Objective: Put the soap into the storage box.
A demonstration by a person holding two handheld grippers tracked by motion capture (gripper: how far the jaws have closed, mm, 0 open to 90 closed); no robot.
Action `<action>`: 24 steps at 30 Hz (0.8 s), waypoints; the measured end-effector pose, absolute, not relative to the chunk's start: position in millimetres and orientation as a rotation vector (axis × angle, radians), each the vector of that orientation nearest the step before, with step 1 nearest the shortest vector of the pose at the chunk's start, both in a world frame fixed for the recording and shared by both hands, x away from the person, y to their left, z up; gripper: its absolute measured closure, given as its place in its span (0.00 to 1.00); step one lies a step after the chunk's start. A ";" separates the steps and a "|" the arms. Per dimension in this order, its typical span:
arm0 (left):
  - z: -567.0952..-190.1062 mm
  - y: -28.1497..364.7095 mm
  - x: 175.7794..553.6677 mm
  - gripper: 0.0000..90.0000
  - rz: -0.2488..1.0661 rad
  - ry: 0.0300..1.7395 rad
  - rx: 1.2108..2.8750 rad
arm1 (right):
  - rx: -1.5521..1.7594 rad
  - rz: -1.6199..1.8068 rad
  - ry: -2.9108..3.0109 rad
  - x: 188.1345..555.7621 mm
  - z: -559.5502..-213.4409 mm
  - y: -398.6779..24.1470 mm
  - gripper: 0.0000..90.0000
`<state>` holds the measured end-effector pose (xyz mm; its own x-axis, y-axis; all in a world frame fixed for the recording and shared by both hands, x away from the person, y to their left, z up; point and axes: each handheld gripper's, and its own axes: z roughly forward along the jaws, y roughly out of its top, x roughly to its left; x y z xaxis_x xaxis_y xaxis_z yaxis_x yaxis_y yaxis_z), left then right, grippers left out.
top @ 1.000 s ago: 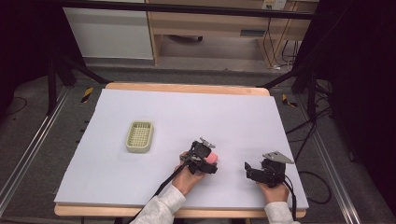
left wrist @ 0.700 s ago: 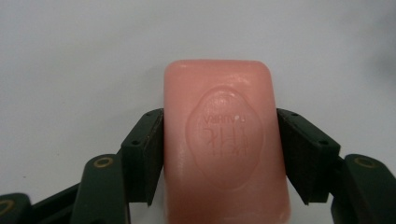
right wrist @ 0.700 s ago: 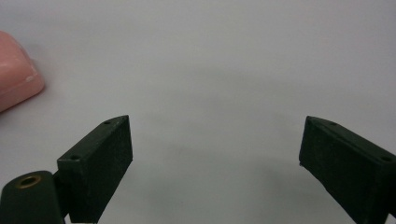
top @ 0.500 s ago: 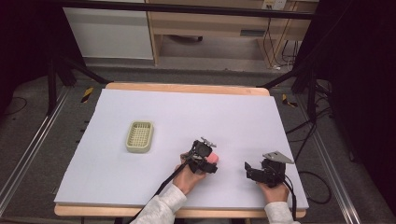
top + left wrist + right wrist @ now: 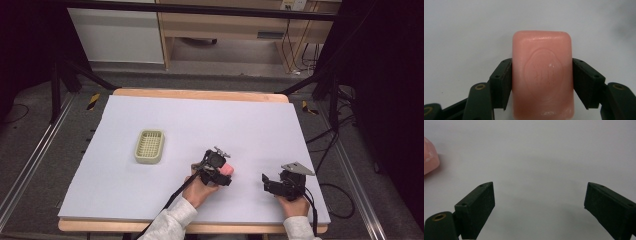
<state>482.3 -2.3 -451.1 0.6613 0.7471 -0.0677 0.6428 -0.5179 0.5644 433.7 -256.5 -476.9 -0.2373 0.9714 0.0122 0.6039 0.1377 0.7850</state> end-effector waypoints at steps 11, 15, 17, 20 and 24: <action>-443.4 7.4 479.8 0.41 0.264 1.053 2.312 | 1.505 0.932 1.910 433.9 -477.1 -256.5 0.11; -452.6 0.8 483.8 0.41 0.263 1.048 2.323 | 1.508 0.934 1.914 434.0 -477.2 -256.0 0.11; -453.2 -0.4 484.4 0.41 0.268 1.049 2.309 | 1.508 0.936 1.915 433.8 -477.1 -256.2 0.11; -453.0 -0.9 485.6 0.41 0.263 1.049 2.312 | 1.506 0.934 1.913 434.0 -477.2 -256.6 0.11; -452.6 -0.5 486.2 0.41 0.252 1.051 2.308 | 1.503 0.935 1.915 433.9 -477.1 -256.4 0.11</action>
<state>486.2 -0.5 -452.6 0.6712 0.7383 -0.0668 0.6279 -0.5184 0.5805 433.9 -256.4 -477.1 -0.2428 0.9700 0.0109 0.6052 0.1427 0.7832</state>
